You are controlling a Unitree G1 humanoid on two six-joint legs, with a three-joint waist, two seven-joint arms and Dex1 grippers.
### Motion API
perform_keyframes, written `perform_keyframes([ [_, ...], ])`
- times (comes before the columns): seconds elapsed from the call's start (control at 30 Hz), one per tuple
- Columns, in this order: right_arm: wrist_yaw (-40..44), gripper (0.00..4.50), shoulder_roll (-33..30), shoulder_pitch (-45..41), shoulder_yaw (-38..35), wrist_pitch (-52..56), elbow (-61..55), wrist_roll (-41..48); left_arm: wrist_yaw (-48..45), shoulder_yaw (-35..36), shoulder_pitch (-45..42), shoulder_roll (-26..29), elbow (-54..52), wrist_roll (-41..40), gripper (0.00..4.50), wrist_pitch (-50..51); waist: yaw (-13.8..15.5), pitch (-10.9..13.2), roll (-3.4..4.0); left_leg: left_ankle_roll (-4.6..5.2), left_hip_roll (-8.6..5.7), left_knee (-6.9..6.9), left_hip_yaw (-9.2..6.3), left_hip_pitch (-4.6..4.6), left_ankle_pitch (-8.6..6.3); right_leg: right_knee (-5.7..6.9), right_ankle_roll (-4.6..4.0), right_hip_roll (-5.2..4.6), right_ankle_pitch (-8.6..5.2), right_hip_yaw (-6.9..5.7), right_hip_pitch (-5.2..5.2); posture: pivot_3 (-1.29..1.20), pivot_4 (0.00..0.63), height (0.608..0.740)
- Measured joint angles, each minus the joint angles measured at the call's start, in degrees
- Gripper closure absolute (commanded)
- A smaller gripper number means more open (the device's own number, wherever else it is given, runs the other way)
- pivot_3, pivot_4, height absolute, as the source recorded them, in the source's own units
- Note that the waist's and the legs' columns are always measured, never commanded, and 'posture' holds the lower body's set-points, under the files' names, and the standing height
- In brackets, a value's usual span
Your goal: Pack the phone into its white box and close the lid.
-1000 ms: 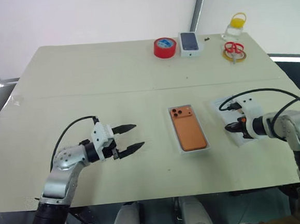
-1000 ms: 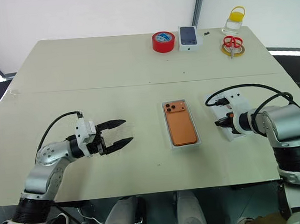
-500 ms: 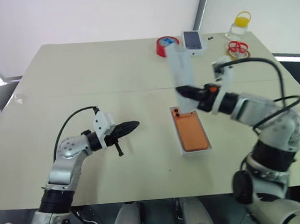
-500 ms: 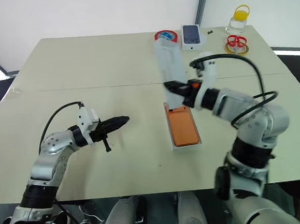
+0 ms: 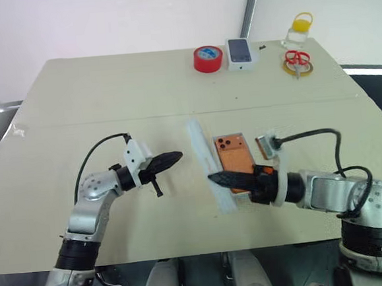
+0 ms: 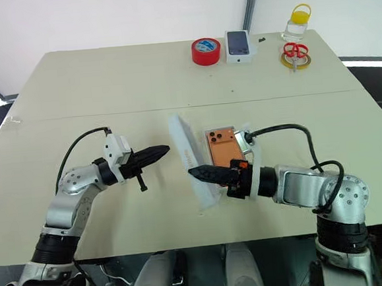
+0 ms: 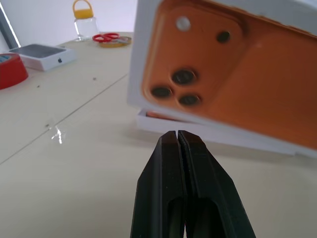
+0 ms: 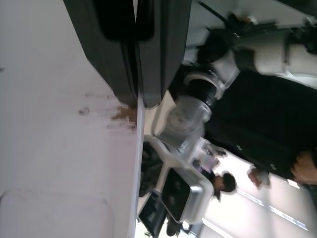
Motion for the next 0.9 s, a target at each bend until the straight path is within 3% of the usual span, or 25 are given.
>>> perform_keyframes([
  [0.3,-9.4,4.50,-4.1,-3.0,9.8,-12.8,8.2,3.6,0.8,-3.4,1.0,-0.6,-2.7,0.9,4.40,2.2,0.4,0.0,-0.01,0.01,-0.01,0.06,0.02,-0.02,0.00,-0.03,0.05,0.07,-0.03,0.02,0.05,0.00,0.150,0.740],
  [0.57,-7.4,4.50,-4.4,-4.2,11.2,-15.4,12.0,0.2,5.0,-7.2,-0.3,-4.6,-0.9,4.1,4.40,4.8,0.5,0.0,-0.02,0.03,0.00,0.07,0.01,-0.01,0.00,-0.03,0.10,0.07,0.00,0.02,0.07,0.00,0.150,0.740],
  [0.67,-5.6,3.54,-6.2,-3.7,10.4,-14.8,13.3,0.3,5.4,-8.4,-1.3,-5.6,0.0,5.0,4.50,4.7,1.0,0.0,-0.02,0.03,-0.01,0.10,0.02,-0.01,0.00,-0.04,0.05,0.06,-0.02,0.02,0.08,0.00,0.150,0.740],
  [0.83,-2.2,1.04,-10.5,-2.9,8.6,-13.9,15.0,-4.3,5.0,-9.7,-4.7,-7.7,2.7,6.1,4.50,4.6,1.6,0.0,-0.02,0.03,-0.02,0.13,0.02,-0.01,0.00,-0.07,0.04,0.06,-0.03,0.02,0.11,0.00,0.150,0.740],
  [0.9,1.5,1.04,-13.3,-2.6,7.7,-13.8,14.1,-8.4,4.9,-10.3,-6.0,-8.6,3.8,6.2,4.50,4.3,1.6,0.0,-0.01,0.03,-0.03,0.14,0.03,-0.02,-0.01,-0.08,0.05,0.06,-0.03,0.01,0.11,0.00,0.150,0.740],
])
